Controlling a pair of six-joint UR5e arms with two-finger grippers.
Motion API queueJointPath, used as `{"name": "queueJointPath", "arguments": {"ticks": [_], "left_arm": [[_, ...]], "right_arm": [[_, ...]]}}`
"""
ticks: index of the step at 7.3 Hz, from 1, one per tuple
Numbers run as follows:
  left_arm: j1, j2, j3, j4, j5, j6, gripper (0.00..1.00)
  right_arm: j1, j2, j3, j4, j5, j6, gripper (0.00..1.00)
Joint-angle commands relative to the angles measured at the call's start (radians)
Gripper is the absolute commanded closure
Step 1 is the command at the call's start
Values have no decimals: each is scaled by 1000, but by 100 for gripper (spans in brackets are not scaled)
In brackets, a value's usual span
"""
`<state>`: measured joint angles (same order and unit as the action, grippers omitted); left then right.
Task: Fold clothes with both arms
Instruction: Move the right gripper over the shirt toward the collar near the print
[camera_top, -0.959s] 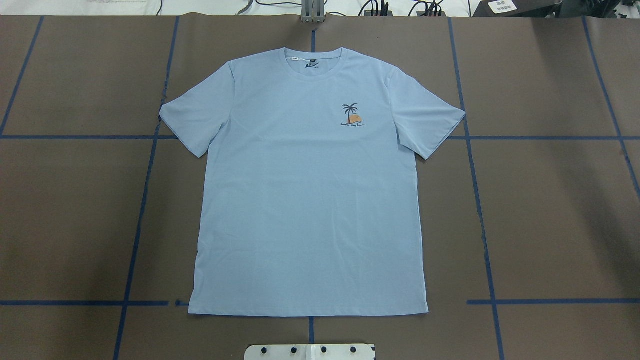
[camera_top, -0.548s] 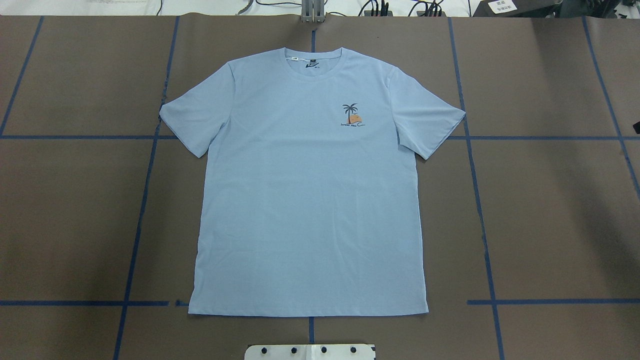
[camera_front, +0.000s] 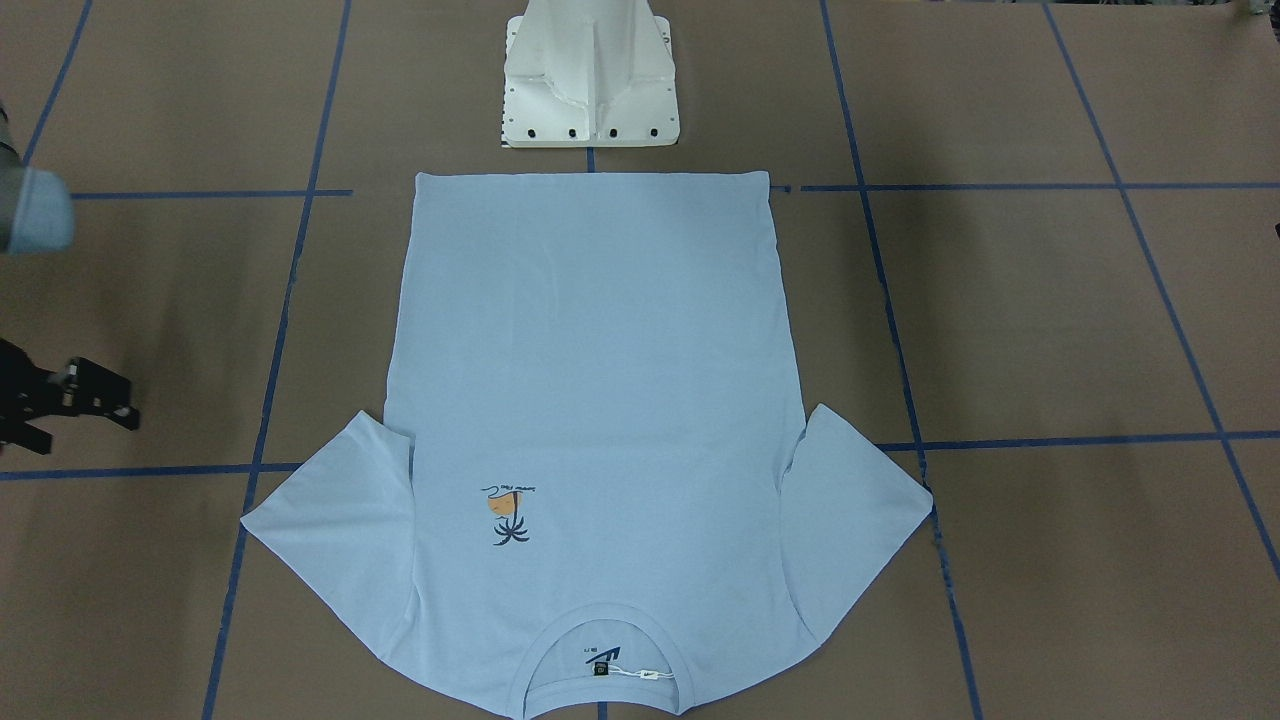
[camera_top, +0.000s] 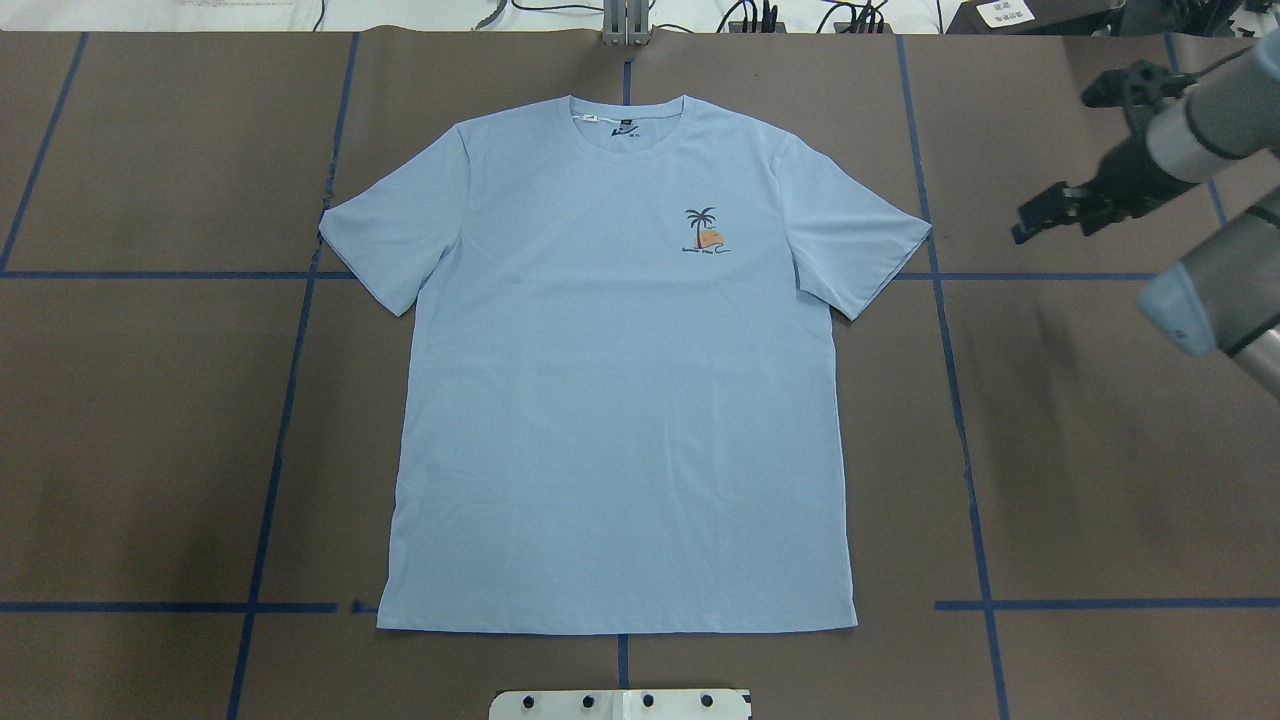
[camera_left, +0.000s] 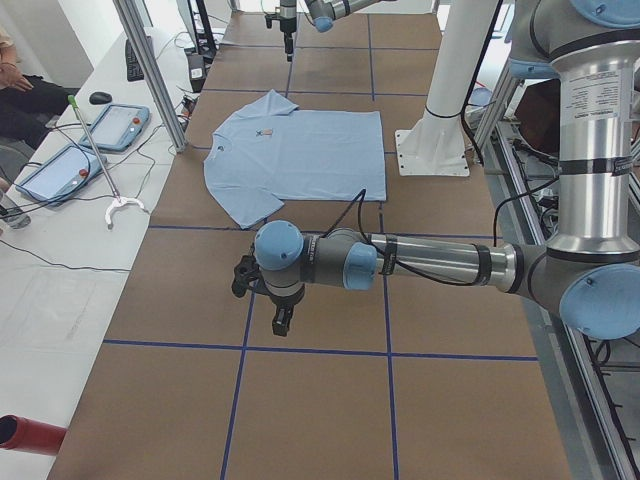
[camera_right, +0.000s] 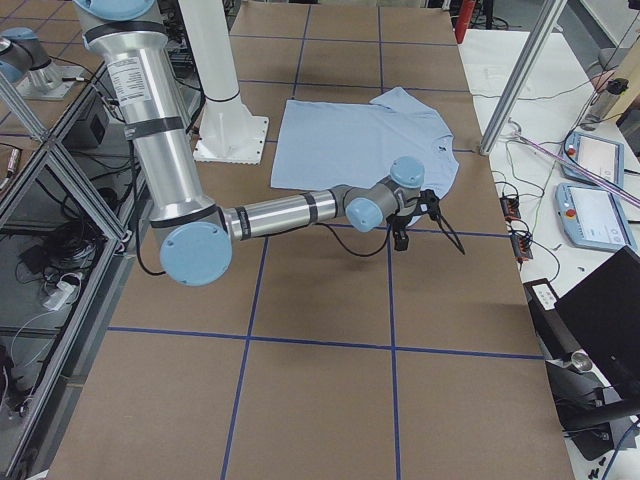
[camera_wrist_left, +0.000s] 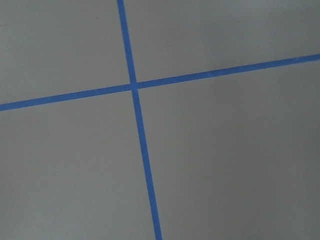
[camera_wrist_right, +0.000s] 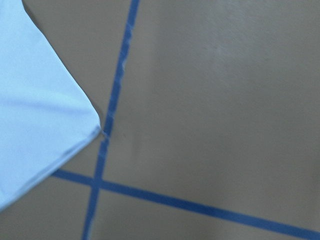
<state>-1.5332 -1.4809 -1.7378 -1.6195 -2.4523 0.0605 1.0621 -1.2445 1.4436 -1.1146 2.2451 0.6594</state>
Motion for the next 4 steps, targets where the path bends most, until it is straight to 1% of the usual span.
{"name": "queueJointPath", "arguments": {"ticks": [1,2,3,4], "left_arm": [[1,7,35,-179,-4,-13,0],[2,13,64,-233,-5,-13,0],[2,13,64,-237,-5,-22,0],[2,13,66,-240,-5,-24,0]], "right_arm": [[-119,150,-151,187,-187,365,1],[-123,158,-217,290,-206,418,2],[-129,161,-273,349,-231,420,4],[-131,161,-273,352,-233,424,14]]}}
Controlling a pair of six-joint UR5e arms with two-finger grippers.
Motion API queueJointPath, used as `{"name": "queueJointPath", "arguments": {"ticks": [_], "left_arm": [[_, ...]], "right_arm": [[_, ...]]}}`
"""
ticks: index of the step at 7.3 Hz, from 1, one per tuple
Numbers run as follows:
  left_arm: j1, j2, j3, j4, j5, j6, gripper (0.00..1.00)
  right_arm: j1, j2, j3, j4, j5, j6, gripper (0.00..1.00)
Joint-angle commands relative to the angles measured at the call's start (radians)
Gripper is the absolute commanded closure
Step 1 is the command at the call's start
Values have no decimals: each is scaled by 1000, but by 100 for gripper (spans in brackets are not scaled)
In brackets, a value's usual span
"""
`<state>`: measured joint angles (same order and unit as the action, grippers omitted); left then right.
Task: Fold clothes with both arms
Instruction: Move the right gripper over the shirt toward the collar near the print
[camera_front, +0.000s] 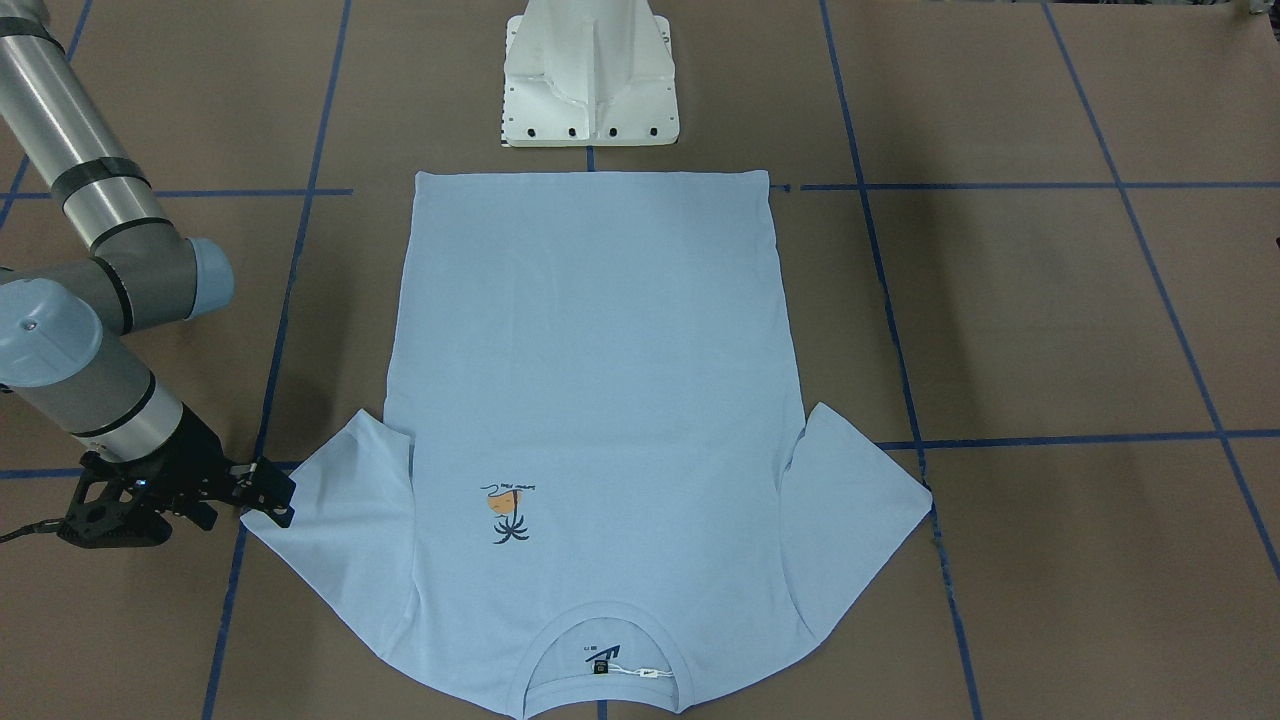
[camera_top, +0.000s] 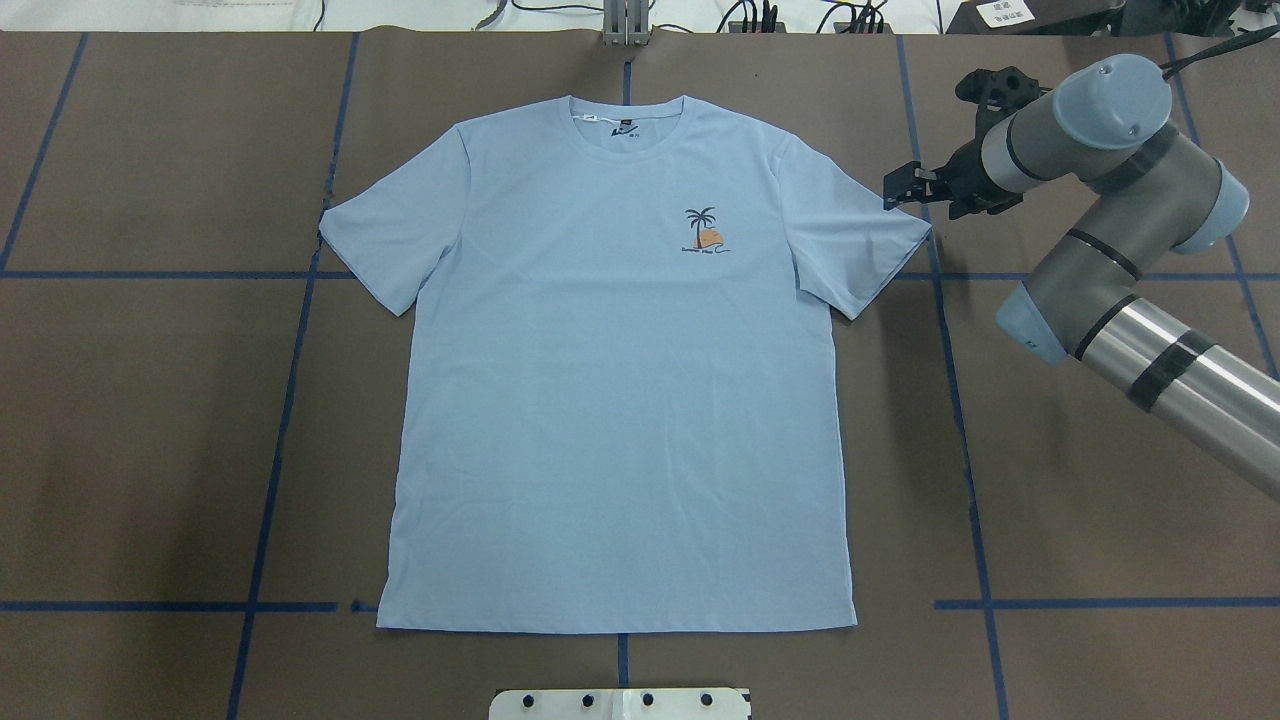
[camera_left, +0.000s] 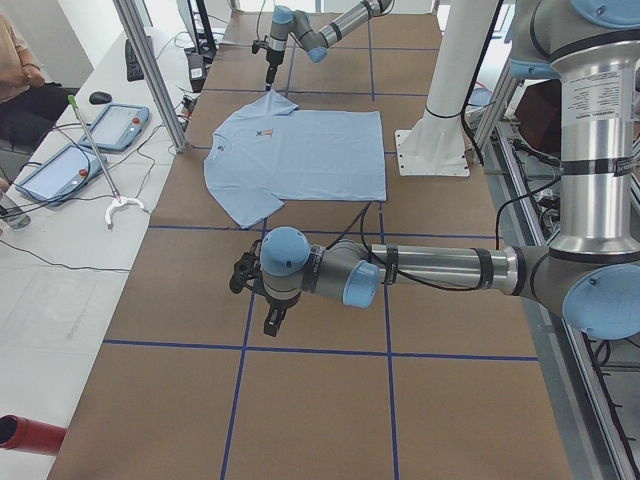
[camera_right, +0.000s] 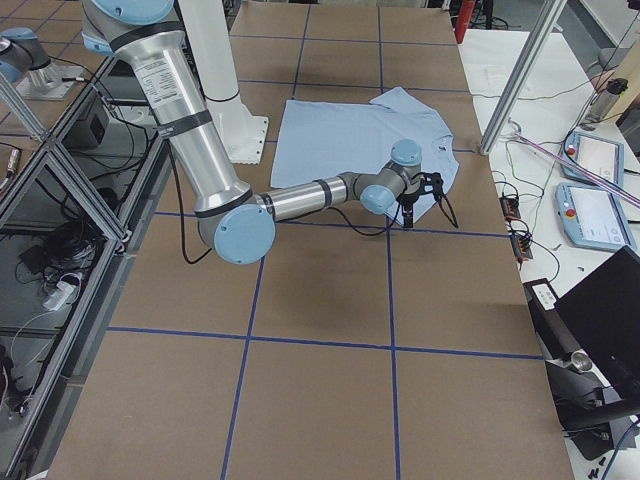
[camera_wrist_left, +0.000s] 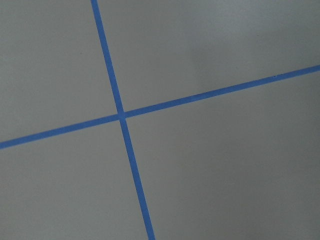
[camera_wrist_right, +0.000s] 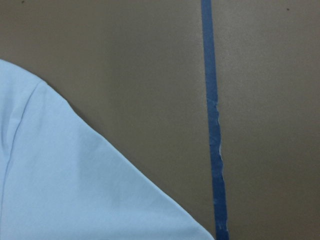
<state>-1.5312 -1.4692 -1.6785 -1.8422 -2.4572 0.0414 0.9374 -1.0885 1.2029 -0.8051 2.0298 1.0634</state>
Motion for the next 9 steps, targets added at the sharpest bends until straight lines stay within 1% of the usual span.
{"name": "queueJointPath", "arguments": {"ticks": [1,2,4,6,7,8,9], "left_arm": [[0,1,5,-17,0,-5,0],[0,1,5,-17,0,-5,0],[0,1,3,-17,-2,-5,0],[0,0,2,-17,-2,-6,0],[0,0,2,-17,-2,-6,0],[0,0,2,-17,-3,-6,0],[0,0,5,-17,-35,-6,0]], "right_arm": [[-6,-2,-34,43,-17,20,31],[-8,-8,-34,41,-16,23,38],[-12,-14,-34,43,-14,24,100],[-14,-28,-20,46,-5,24,100],[-14,-31,22,38,30,52,100],[-28,-15,41,38,41,122,100],[-82,40,52,29,26,220,100]]}}
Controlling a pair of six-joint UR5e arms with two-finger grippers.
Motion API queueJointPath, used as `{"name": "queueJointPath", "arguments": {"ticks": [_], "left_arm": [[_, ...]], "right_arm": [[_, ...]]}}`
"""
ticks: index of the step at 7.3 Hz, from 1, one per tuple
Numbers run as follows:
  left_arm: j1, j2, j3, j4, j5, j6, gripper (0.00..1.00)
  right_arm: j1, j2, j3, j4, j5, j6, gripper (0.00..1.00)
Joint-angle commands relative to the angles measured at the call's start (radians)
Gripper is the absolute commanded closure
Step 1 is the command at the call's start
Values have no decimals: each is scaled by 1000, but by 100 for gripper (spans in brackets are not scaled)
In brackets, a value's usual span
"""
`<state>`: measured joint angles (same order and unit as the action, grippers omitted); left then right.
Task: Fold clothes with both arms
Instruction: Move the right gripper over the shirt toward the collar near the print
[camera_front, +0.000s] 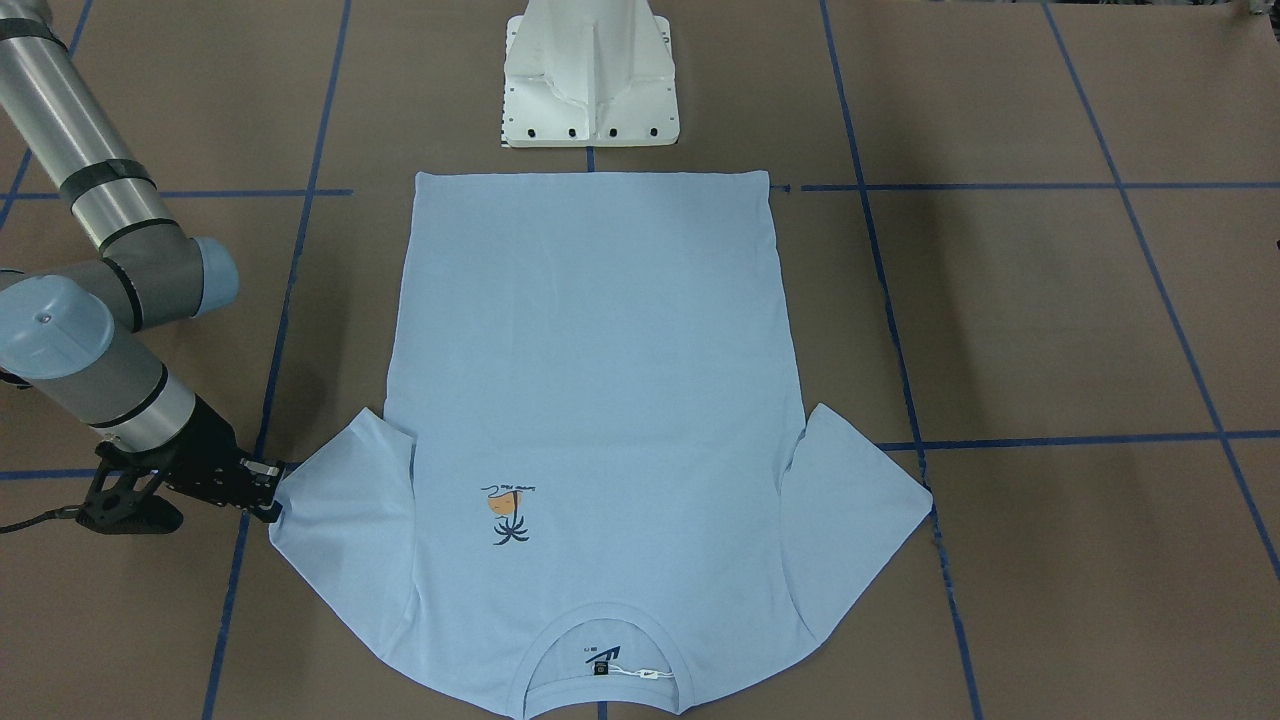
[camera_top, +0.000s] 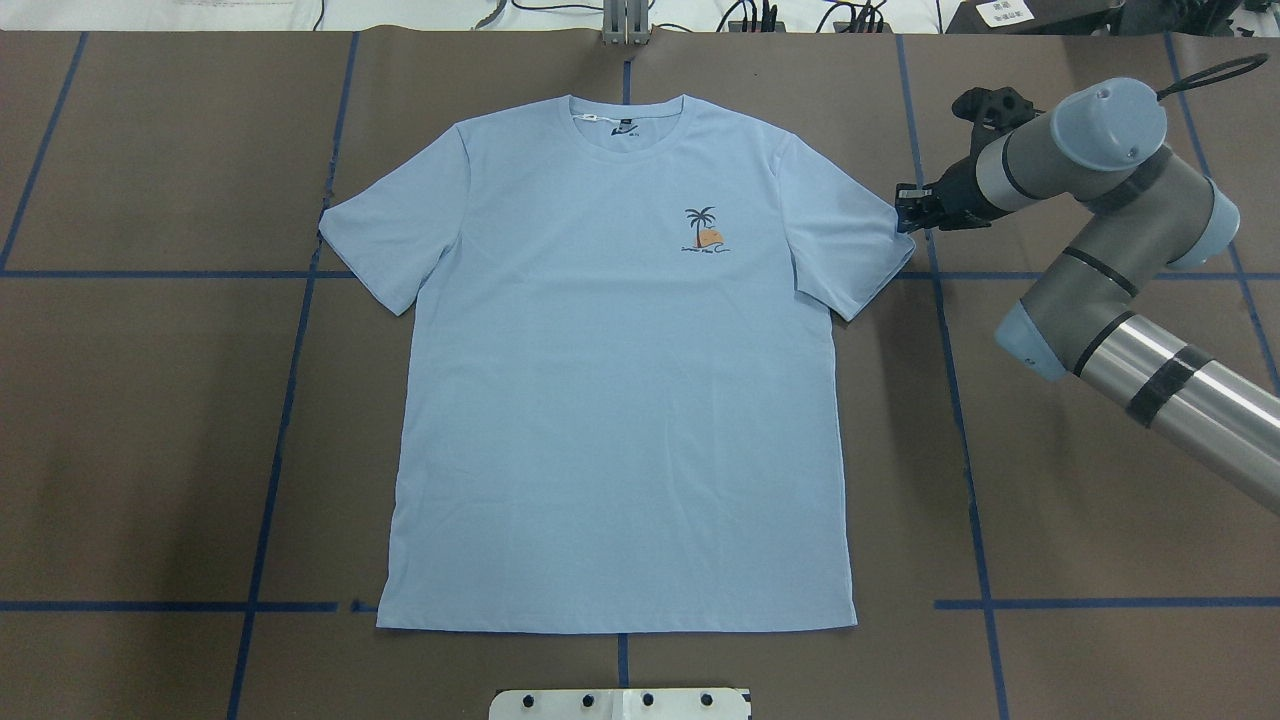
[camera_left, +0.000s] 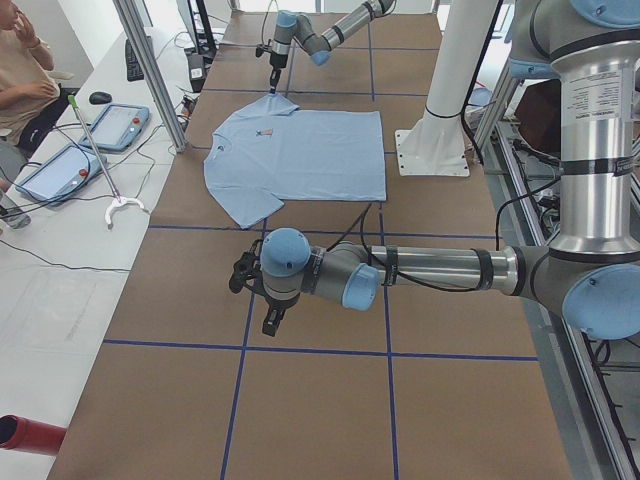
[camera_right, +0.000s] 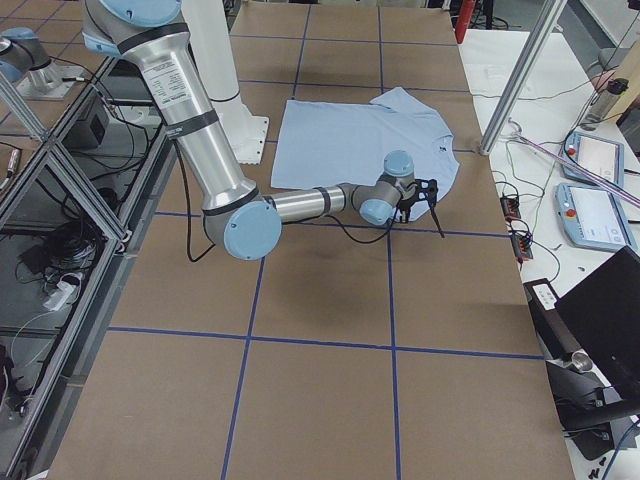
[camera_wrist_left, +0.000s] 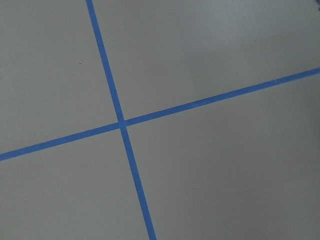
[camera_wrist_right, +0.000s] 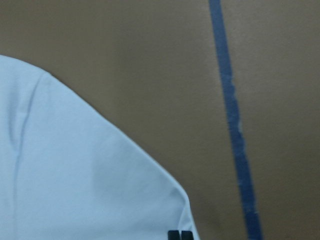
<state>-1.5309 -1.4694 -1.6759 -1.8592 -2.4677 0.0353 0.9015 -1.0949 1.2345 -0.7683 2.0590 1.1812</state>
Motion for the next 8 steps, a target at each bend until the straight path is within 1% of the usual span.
{"name": "queueJointPath", "arguments": {"ticks": [1,2,3,4,5,6,7,8], "left_arm": [[0,0,2,0,-34,0,0],[0,0,2,0,-34,0,0],[0,0,1,0,-34,-2,0],[0,0,-1,0,-34,0,0],[0,0,-1,0,-36,-9,0],[2,-11,-1,-5,-63,-50,0],[12,-23,4,-61,-71,-104,0],[61,-52,5,-128,-70,-224,0]], "right_arm": [[-85,122,7,-35,-67,217,100],[-111,203,-24,-105,-120,244,100],[-113,274,-93,-130,-134,247,100],[-115,333,-165,-131,-151,247,100],[-127,346,-173,-131,-169,247,98],[-153,365,-176,-131,-200,248,1],[-165,372,-173,-131,-209,249,0],[-167,386,-147,-132,-209,261,0]]}}
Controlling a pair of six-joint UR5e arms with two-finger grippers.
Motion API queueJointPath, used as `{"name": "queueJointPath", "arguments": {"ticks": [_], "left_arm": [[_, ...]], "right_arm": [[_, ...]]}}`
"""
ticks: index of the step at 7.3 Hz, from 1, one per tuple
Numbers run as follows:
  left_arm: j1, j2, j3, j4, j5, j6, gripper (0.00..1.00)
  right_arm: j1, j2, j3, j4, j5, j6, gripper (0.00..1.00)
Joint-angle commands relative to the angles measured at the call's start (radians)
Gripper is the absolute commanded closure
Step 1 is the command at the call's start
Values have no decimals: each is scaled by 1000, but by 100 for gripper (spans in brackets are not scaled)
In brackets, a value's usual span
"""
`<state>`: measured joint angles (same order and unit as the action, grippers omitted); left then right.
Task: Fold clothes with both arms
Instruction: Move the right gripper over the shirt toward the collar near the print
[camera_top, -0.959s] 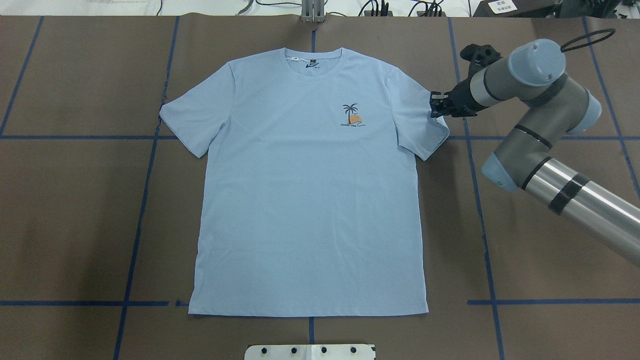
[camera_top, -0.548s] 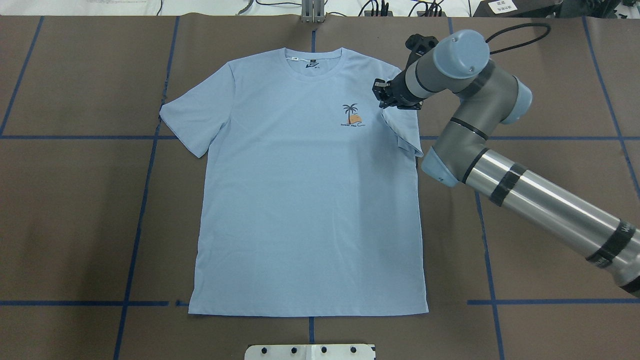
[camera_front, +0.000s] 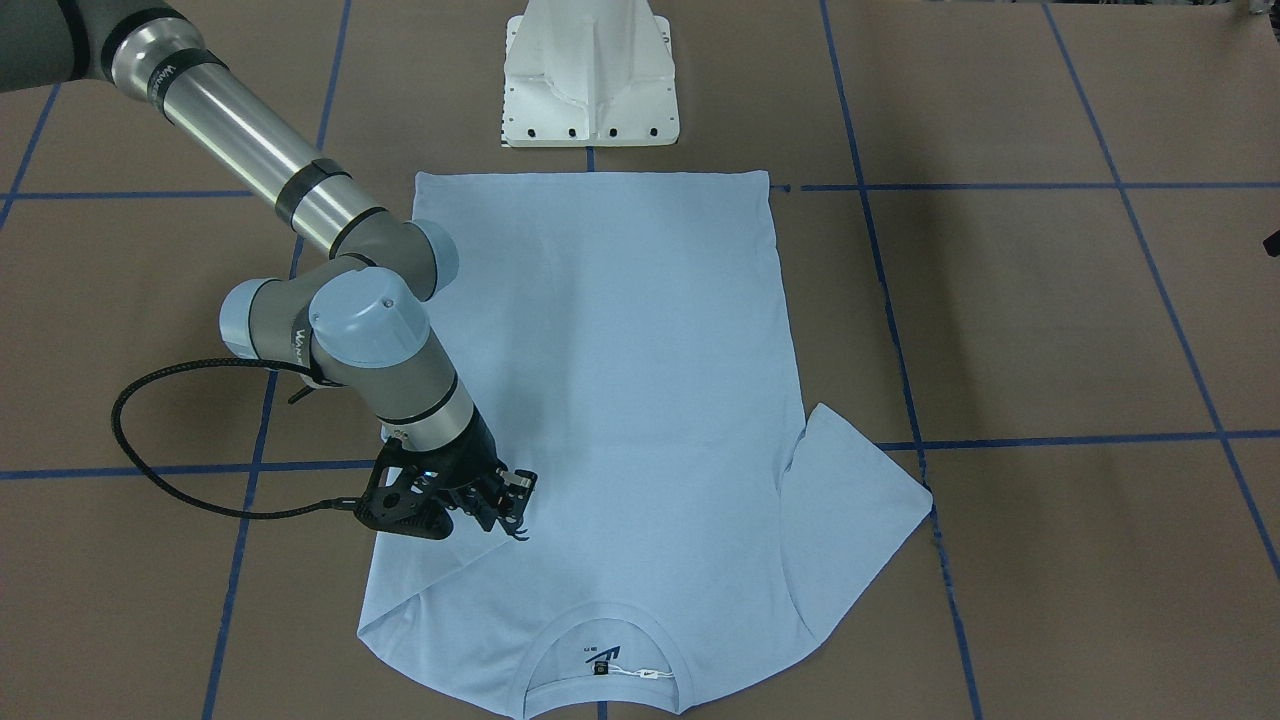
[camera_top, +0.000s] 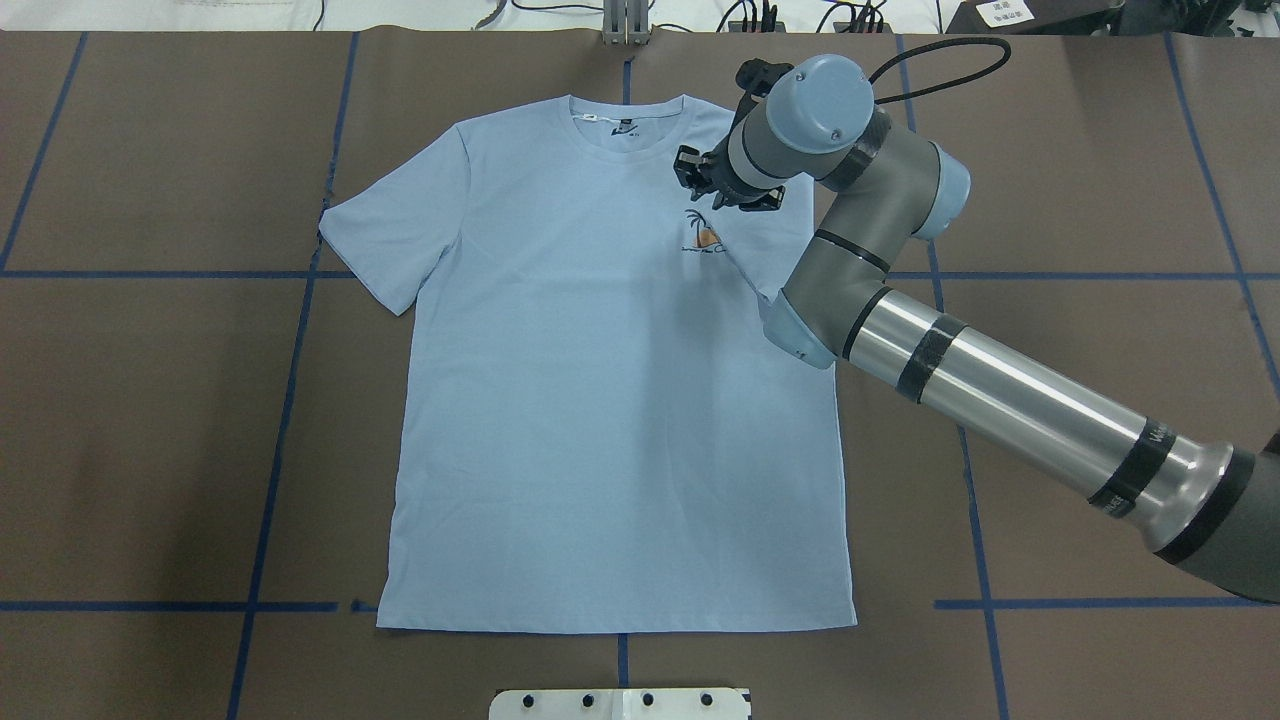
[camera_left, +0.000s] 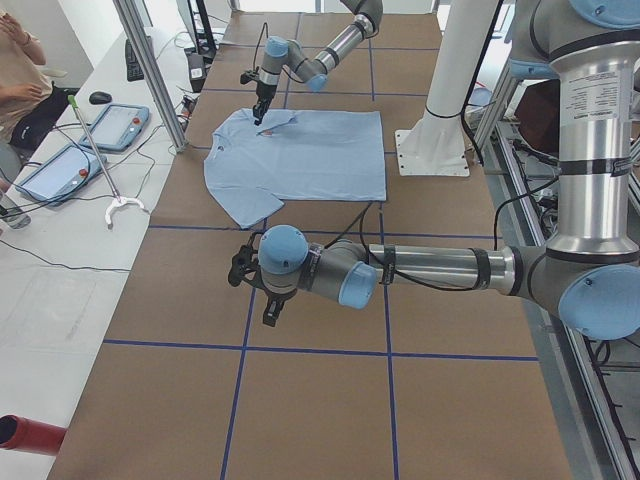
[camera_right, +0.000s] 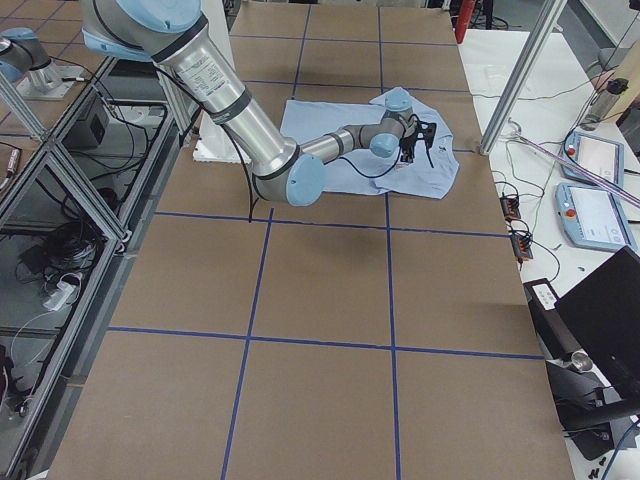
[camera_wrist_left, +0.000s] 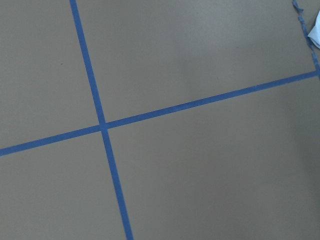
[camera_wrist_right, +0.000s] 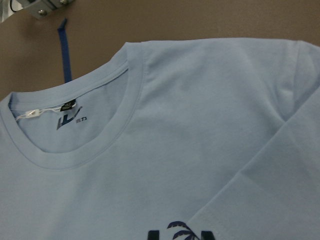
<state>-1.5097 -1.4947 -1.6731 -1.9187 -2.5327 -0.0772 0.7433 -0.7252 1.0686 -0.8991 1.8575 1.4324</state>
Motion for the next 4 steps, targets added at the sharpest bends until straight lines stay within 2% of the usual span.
{"name": "queueJointPath", "arguments": {"ticks": [1,2,3,4], "left_arm": [[139,-103,22,-110,0,-303,0],[237,-201,58,-112,12,-484,0],[287,-287,91,-117,20,-580,0],[354,-359,139,-120,111,-699,0]], "right_arm": [[-13,6,75,-6,-6,17,0],[-30,-43,191,-23,0,19,0],[-39,-154,356,-36,0,17,0],[-44,-245,495,-41,2,19,0]]}}
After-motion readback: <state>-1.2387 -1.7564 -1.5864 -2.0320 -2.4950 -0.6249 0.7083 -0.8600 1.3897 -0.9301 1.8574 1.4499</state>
